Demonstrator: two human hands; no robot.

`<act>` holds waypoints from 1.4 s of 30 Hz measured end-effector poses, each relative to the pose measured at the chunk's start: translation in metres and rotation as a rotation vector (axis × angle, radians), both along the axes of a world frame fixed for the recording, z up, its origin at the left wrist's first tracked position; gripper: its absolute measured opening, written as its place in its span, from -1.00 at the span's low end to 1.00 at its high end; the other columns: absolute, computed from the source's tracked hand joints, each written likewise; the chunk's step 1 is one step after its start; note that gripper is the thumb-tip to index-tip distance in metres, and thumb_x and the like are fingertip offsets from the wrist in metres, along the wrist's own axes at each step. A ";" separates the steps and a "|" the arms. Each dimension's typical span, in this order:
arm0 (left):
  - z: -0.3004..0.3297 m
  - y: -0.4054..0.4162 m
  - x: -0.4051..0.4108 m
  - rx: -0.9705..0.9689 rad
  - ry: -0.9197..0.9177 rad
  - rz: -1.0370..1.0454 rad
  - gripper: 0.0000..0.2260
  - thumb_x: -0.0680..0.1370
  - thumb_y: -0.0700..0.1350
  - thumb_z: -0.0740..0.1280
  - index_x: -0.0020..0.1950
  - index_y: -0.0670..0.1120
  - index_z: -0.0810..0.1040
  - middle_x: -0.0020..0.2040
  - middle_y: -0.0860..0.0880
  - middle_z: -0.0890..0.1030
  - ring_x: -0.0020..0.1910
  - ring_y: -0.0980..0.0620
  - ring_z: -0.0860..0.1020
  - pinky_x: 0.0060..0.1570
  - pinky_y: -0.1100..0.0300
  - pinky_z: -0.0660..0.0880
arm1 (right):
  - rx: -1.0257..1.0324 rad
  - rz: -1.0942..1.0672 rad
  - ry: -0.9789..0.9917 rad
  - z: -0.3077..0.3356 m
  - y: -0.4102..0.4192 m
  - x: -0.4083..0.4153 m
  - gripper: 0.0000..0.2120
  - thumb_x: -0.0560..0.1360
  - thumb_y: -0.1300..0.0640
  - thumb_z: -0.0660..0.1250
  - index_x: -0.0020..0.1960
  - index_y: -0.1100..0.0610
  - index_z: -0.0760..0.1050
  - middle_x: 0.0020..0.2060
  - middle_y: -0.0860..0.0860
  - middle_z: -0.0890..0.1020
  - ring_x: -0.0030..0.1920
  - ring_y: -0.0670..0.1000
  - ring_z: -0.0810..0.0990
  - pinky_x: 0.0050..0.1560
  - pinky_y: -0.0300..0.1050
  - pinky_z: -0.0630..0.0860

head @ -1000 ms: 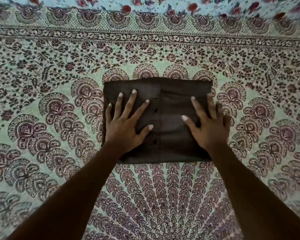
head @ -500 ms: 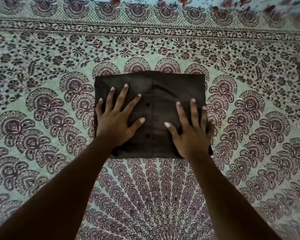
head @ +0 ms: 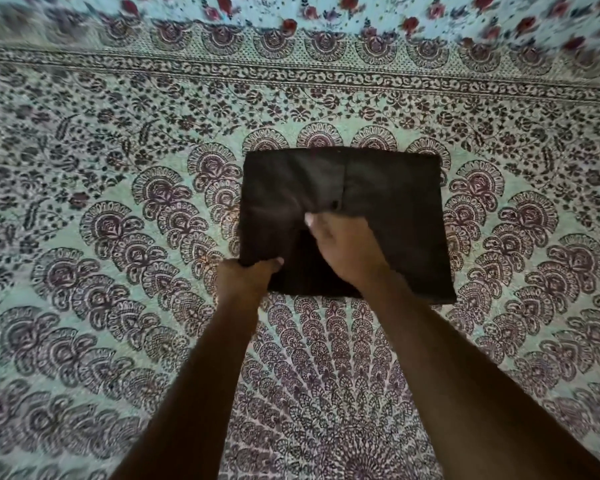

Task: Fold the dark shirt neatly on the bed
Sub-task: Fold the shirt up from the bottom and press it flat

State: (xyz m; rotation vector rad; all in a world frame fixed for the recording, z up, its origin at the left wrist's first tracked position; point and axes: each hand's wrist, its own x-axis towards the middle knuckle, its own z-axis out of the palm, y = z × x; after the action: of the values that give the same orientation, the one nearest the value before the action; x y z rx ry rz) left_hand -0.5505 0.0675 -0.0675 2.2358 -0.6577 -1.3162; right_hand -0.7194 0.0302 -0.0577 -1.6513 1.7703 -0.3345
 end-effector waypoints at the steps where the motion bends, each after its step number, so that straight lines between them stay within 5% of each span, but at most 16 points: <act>1: 0.005 -0.001 -0.004 -0.051 0.021 -0.034 -0.56 0.43 -0.14 0.61 0.23 -0.27 0.59 -0.01 -0.14 0.66 0.02 -0.17 0.67 -0.03 0.06 0.57 | 0.094 -0.110 -0.072 0.012 -0.008 0.002 -0.34 0.58 -0.45 0.06 0.07 0.07 0.64 0.04 0.14 0.71 0.12 0.20 0.66 0.17 0.01 0.54; 4: 0.027 0.004 -0.024 -0.335 -0.101 -0.331 -0.69 0.44 -0.22 0.58 0.16 -0.21 0.67 0.02 -0.07 0.70 -0.02 -0.06 0.67 0.01 0.12 0.60 | 0.365 -0.288 -0.317 0.050 -0.032 0.010 -0.02 0.29 -0.74 0.04 0.27 -0.01 0.62 0.22 0.00 0.65 0.21 0.09 0.61 0.36 0.13 0.44; 6: 0.034 0.012 -0.043 -0.472 -0.066 -0.491 -0.69 0.44 -0.28 0.55 0.17 -0.19 0.69 0.19 -0.08 0.70 0.06 -0.04 0.67 0.09 0.03 0.66 | 0.429 -0.267 -0.399 0.067 -0.039 0.017 -0.02 0.19 -0.71 0.28 0.22 0.06 0.64 0.05 -0.06 0.67 0.08 0.04 0.63 0.20 0.04 0.50; 9: 0.032 0.028 -0.062 -0.578 -0.001 -0.547 -0.73 0.48 -0.30 0.51 0.17 -0.13 0.72 0.28 0.11 0.63 0.10 0.13 0.62 0.14 0.06 0.66 | 0.328 -0.225 -0.201 0.070 -0.035 0.015 -0.34 0.30 -0.28 0.61 0.11 0.17 0.50 -0.11 -0.01 0.60 -0.04 0.07 0.63 -0.02 -0.01 0.55; 11: 0.029 0.038 -0.062 -0.603 0.110 -0.564 -0.69 0.48 -0.25 0.48 0.22 -0.08 0.71 0.33 0.20 0.58 0.18 0.13 0.63 0.15 0.06 0.66 | 0.210 -0.241 -0.051 0.063 -0.026 -0.001 -0.62 0.43 0.04 0.58 0.04 0.18 0.46 -0.12 0.04 0.57 0.03 0.14 0.64 0.07 0.02 0.61; 13: 0.027 0.054 -0.052 -0.592 0.287 -0.604 -0.62 0.45 -0.29 0.44 0.26 -0.10 0.67 0.36 0.23 0.57 0.23 0.12 0.63 0.09 0.05 0.68 | 0.149 -0.292 -0.132 0.057 -0.010 -0.019 -0.63 0.38 0.09 0.57 0.08 0.23 0.58 -0.03 0.07 0.67 0.08 0.13 0.67 0.17 0.02 0.62; 17: 0.043 0.102 -0.007 -0.514 0.598 -0.346 -0.62 0.51 -0.33 0.29 0.32 -0.17 0.58 0.44 0.08 0.56 0.35 0.02 0.57 0.15 0.06 0.63 | 0.115 -0.318 -0.460 0.080 0.033 -0.036 -0.71 0.41 0.30 0.59 0.10 0.13 0.70 -0.08 -0.09 0.75 0.01 -0.01 0.73 0.23 0.14 0.64; 21: 0.059 0.151 0.053 -0.350 0.497 -0.206 -0.73 0.69 -0.10 0.23 0.34 -0.10 0.58 0.35 0.00 0.64 0.31 0.02 0.60 0.39 -0.20 0.47 | 0.135 -0.191 -0.648 0.143 0.085 -0.031 -0.69 0.40 0.37 0.58 0.10 0.15 0.69 0.00 0.00 0.78 0.06 0.03 0.76 0.21 0.11 0.65; 24: 0.081 0.189 0.088 -0.232 0.607 -0.062 -0.49 0.59 0.19 0.19 0.45 -0.03 0.50 0.39 -0.03 0.62 0.35 -0.03 0.57 0.39 -0.12 0.42 | 0.178 -0.096 -0.764 0.197 0.131 -0.006 -0.64 0.36 0.41 0.56 0.10 0.13 0.67 0.05 0.01 0.77 0.11 0.03 0.74 0.16 0.01 0.64; 27: 0.104 0.217 0.105 -0.268 0.730 0.222 -0.62 0.68 0.12 0.14 0.33 -0.06 0.56 0.17 -0.07 0.72 0.16 -0.15 0.65 0.22 -0.14 0.56 | 0.232 -0.046 -0.860 0.237 0.174 0.026 -0.61 0.31 0.44 0.53 0.08 0.15 0.65 0.03 0.02 0.77 0.09 0.01 0.74 0.09 -0.08 0.66; 29: 0.113 0.233 0.122 -0.309 0.854 0.397 -0.65 0.57 0.11 0.29 0.16 -0.07 0.70 0.07 -0.08 0.75 0.07 -0.19 0.69 -0.02 -0.03 0.66 | 0.294 -0.010 -0.908 0.249 0.198 0.054 -0.58 0.29 0.43 0.52 0.11 0.17 0.65 0.06 0.04 0.77 0.11 0.03 0.74 0.08 -0.09 0.67; 32: 0.105 0.257 0.165 -0.327 0.928 0.474 -0.39 0.10 0.21 0.66 0.05 -0.07 0.77 0.11 -0.13 0.74 0.10 -0.18 0.68 0.10 -0.02 0.61 | 0.347 0.041 -0.947 0.248 0.226 0.098 -0.57 0.27 0.39 0.50 0.10 0.12 0.71 0.09 0.05 0.76 0.15 0.03 0.73 0.11 -0.11 0.65; 34: 0.094 0.278 0.203 -0.321 1.014 0.442 -0.27 -0.19 0.14 0.75 -0.08 -0.10 0.80 0.00 -0.13 0.76 -0.03 -0.13 0.72 -0.03 0.07 0.67 | 0.369 0.044 -0.968 0.236 0.241 0.134 -0.59 0.27 0.42 0.48 0.01 0.05 0.76 0.05 0.02 0.77 0.11 -0.02 0.74 0.06 -0.18 0.64; 36: 0.088 0.289 0.241 -0.309 0.983 0.366 -0.52 0.03 0.04 0.73 -0.10 -0.02 0.81 -0.01 -0.08 0.77 -0.05 -0.10 0.73 -0.10 0.10 0.70 | 0.350 -0.039 -0.979 0.219 0.251 0.164 -0.54 0.27 0.49 0.43 -0.12 -0.03 0.78 -0.04 -0.04 0.78 0.02 -0.09 0.75 -0.04 -0.24 0.65; 38: 0.081 0.304 0.293 -0.337 0.820 0.382 -0.75 0.41 -0.04 0.53 0.08 0.07 0.78 0.18 -0.06 0.73 0.14 -0.11 0.70 0.12 0.03 0.67 | 0.344 -0.083 -0.971 0.196 0.262 0.204 -0.49 0.26 0.49 0.41 -0.10 -0.08 0.78 -0.01 -0.04 0.78 0.05 -0.07 0.75 -0.06 -0.23 0.66; 42: 0.059 0.323 0.432 -0.377 0.483 0.338 -0.83 0.62 -0.21 0.38 0.18 -0.12 0.69 0.12 -0.15 0.74 0.16 -0.22 0.68 0.20 -0.18 0.61 | 0.379 -0.202 -0.923 0.140 0.287 0.283 -0.51 0.37 0.55 0.39 0.13 0.07 0.67 0.07 0.00 0.77 0.16 0.08 0.72 -0.05 -0.15 0.68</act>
State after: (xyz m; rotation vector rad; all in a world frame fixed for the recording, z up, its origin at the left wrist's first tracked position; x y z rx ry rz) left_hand -0.1189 0.3901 -0.0086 1.5641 -0.2996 -1.3520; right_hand -0.4364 0.3168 0.0821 -0.8232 1.1755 -0.6734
